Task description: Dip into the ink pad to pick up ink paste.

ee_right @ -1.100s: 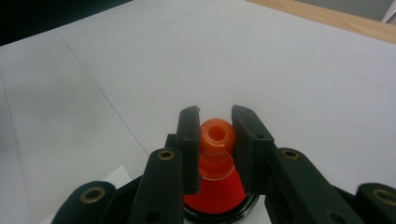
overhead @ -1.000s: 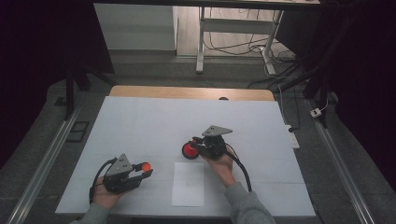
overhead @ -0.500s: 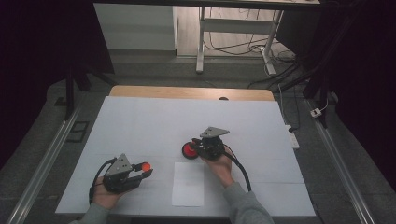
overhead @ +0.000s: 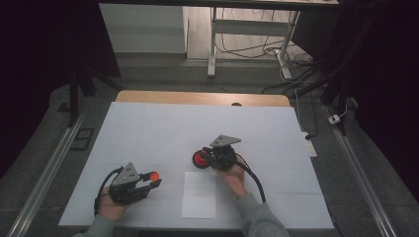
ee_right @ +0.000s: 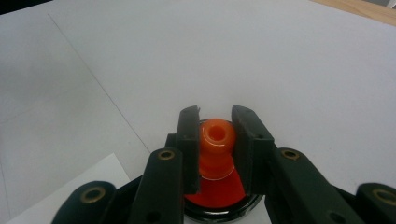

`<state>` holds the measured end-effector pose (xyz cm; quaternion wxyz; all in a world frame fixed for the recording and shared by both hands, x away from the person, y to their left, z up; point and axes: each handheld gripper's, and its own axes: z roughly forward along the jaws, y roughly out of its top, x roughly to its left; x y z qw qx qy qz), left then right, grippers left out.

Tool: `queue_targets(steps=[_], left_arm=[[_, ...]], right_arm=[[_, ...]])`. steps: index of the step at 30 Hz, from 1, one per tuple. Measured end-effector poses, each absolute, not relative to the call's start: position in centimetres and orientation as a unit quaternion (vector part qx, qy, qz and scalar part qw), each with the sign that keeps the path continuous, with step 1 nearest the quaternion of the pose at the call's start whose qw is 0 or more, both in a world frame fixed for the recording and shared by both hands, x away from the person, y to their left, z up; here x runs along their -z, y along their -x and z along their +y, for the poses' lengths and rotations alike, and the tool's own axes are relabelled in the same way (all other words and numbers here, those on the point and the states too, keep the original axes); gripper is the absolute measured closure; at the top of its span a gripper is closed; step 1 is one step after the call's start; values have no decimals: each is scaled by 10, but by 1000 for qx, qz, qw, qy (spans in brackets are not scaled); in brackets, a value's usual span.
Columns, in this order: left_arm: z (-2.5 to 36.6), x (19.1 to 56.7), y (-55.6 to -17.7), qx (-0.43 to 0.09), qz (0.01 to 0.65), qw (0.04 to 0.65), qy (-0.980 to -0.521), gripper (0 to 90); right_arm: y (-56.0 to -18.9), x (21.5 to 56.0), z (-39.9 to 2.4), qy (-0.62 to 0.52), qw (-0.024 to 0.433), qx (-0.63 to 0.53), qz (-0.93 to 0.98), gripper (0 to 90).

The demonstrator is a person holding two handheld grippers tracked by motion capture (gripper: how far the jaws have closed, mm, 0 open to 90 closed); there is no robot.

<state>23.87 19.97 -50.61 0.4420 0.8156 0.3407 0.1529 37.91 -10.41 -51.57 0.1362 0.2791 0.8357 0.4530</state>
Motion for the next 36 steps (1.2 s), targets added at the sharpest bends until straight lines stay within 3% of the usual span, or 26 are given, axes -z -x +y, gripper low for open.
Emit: queue_targets(steps=[36], left_arm=[[200,506,-237,-153,338,442,-817,650]], right_arm=[[-374,524,-99,-275,155,-437,842,740]])
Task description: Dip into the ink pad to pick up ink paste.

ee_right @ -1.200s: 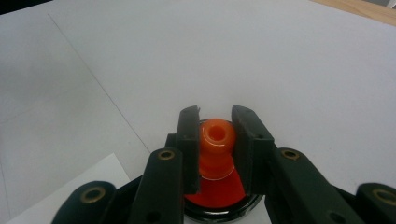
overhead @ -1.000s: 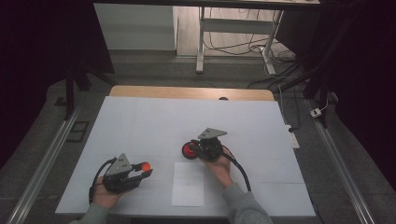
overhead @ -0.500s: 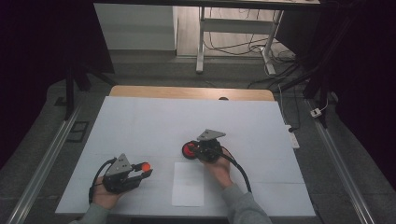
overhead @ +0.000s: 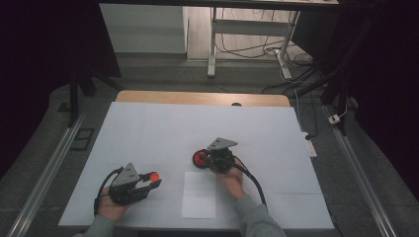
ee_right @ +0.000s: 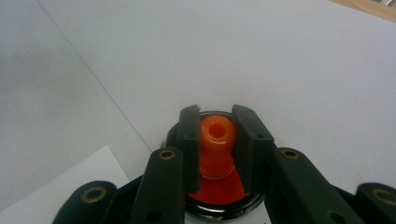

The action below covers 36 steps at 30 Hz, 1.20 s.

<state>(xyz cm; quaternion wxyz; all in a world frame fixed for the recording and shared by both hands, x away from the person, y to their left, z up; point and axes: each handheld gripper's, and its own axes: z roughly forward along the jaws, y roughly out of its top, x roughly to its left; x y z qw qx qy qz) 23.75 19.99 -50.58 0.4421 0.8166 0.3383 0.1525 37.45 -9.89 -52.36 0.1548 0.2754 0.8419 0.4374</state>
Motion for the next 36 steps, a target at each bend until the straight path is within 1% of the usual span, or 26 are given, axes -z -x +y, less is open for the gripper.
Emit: queue_targets(steps=[30,33,36], left_arm=[[201,506,-237,-153,340,443,-815,649],[201,505,-237,-154,340,443,-815,649],[202,505,-238,-153,340,444,-814,649]], right_arm=[[-373,524,-98,-275,163,-434,842,740],[-376,523,-99,-275,151,-437,843,737],[-375,515,-104,-283,154,-469,822,737]])
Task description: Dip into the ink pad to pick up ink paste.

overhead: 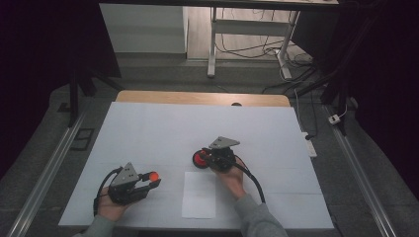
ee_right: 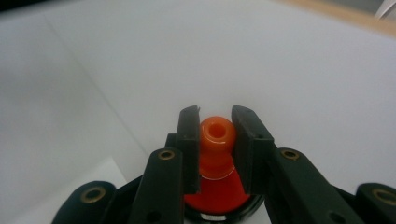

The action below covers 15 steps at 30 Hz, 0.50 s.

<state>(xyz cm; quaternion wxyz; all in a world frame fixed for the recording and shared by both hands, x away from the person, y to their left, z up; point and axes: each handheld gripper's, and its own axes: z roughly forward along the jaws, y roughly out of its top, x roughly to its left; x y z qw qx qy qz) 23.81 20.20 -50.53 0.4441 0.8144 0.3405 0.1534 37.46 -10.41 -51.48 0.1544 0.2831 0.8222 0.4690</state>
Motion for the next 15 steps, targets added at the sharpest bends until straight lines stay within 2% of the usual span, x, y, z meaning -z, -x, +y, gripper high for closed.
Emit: queue_targets(steps=[4,15], left_arm=[[202,505,-238,-154,340,444,-815,649],[202,505,-238,-153,341,444,-815,649]], right_arm=[[-375,502,-111,-287,152,-489,810,737],[-374,498,-113,-285,150,-485,813,737]])
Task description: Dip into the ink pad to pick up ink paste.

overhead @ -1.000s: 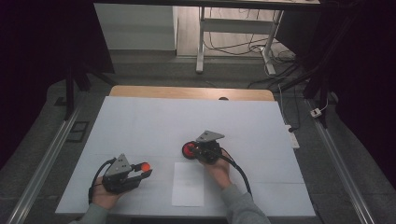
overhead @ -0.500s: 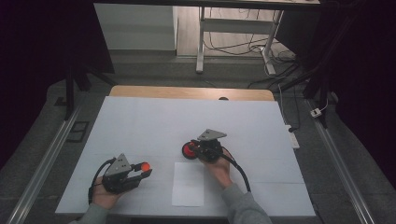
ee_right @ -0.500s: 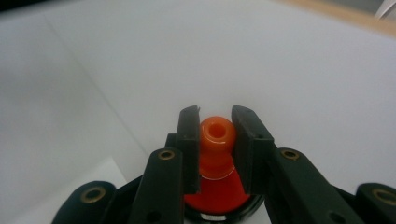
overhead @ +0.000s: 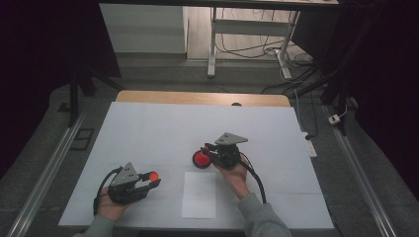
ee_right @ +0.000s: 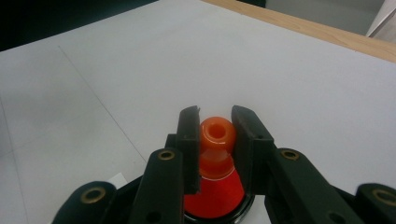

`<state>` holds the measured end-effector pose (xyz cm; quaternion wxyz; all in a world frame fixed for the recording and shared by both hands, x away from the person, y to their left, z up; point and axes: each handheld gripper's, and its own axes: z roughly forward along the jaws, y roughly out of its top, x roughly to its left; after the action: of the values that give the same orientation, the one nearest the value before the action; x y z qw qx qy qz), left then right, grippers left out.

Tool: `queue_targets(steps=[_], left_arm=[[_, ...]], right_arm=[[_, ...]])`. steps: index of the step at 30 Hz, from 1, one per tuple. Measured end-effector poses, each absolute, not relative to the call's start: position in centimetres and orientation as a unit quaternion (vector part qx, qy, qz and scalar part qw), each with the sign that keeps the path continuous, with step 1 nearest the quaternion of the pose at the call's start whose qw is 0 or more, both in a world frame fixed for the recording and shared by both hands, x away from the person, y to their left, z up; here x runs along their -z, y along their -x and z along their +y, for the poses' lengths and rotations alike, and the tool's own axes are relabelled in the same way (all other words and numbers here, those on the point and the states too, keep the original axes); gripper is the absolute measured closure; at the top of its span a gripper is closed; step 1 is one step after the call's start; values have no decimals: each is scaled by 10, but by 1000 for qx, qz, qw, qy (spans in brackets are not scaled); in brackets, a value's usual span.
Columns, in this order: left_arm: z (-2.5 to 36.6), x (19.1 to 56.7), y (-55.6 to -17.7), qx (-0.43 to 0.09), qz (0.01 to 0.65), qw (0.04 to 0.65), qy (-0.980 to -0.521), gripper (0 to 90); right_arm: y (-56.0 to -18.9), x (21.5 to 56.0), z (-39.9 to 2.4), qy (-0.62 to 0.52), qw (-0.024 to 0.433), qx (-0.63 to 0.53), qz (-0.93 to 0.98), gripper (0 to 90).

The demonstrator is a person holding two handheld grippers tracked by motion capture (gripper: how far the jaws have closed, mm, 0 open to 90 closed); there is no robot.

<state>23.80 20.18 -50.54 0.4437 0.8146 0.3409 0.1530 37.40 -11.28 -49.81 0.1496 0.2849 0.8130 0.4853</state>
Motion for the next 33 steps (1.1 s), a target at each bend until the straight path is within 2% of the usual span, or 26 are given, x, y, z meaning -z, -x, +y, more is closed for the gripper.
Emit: queue_targets(steps=[33], left_arm=[[201,506,-239,-151,340,443,-816,649]], right_arm=[[-379,514,-102,-282,154,-449,834,737]])
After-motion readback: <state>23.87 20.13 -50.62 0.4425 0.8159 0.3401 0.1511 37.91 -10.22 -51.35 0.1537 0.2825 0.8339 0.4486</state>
